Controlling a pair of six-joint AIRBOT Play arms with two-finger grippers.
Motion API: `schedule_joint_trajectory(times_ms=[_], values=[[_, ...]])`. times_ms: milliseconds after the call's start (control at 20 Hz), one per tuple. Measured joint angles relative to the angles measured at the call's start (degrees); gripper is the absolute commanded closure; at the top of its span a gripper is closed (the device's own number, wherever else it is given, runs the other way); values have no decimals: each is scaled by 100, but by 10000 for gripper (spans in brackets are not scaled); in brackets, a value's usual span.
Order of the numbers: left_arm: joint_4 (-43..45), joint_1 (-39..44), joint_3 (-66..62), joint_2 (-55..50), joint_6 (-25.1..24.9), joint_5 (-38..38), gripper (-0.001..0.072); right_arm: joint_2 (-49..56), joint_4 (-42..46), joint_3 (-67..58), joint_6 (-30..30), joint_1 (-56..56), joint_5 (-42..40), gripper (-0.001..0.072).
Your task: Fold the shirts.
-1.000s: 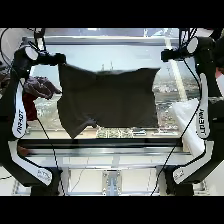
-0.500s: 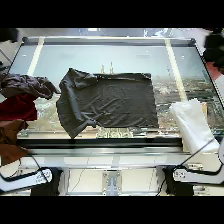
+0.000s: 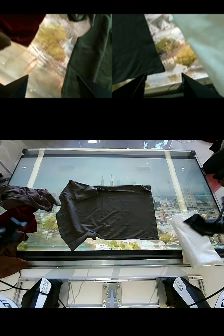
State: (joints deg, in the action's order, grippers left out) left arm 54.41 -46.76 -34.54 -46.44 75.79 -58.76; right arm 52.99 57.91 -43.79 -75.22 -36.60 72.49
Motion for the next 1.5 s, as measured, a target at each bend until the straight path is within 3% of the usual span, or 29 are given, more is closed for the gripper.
schedule_joint_trajectory(times_ms=[100, 250, 350, 850, 950, 1000, 1050, 1100, 1350, 1500], values=[[-393, -37, 490, -179, -247, -149, 79, 142, -350, 448, 127, -96, 39, 234], [-890, 195, 811, -654, -603, -210, 94, 260, -780, 752, 321, -166, -74, 234], [-1296, 446, 907, -1025, -885, -125, 151, 289, -1040, 837, 437, -184, -125, 234], [-2385, 1757, 1005, -2133, -1384, 852, 174, 116, -1840, 929, 850, -201, 120, 234], [-2745, 2020, 1005, -2264, -1589, 1080, 246, 15, -1882, 929, 868, -201, 131, 235], [-2887, 2124, 997, -2326, -1657, 1154, 344, -35, -1886, 929, 876, -201, 138, 235], [-2975, 2214, 992, -2382, -1729, 1231, 553, -90, -1906, 929, 879, -201, 142, 235], [-3016, 2286, 990, -2430, -1775, 1307, 688, -138, -1915, 929, 881, -201, 146, 235], [-3311, 2428, 975, -2511, -1921, 1355, 692, -267, -1753, 896, 791, -201, 372, 232], [-3353, 2452, 973, -2496, -1945, 1274, 692, -284, -946, 1198, 162, -201, 378, 231]])
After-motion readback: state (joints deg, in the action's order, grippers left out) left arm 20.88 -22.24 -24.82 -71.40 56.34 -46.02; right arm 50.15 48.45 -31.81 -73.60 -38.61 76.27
